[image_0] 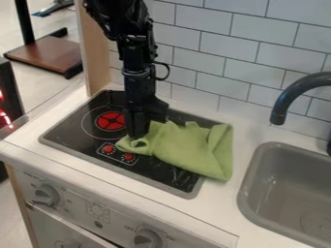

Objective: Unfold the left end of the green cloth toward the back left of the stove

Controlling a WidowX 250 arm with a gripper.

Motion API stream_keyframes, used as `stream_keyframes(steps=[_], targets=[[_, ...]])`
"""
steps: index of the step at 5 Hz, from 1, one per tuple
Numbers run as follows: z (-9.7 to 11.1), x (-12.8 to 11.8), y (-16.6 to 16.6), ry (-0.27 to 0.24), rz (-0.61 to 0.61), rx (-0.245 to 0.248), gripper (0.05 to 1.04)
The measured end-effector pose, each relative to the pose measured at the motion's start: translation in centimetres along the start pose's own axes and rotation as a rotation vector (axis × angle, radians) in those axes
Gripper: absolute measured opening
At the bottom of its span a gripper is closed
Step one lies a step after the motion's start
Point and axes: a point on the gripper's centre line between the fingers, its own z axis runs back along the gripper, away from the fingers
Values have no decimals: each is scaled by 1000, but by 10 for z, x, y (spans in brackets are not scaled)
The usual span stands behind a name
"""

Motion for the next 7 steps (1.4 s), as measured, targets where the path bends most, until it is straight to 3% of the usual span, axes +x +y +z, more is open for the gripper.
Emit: stream_keyframes(steps=[3, 4, 7], targets=[[25, 5, 52, -49, 99, -44, 50], [42, 9, 84, -94, 143, -27, 50], [-2, 18, 113, -34, 80, 65, 50]])
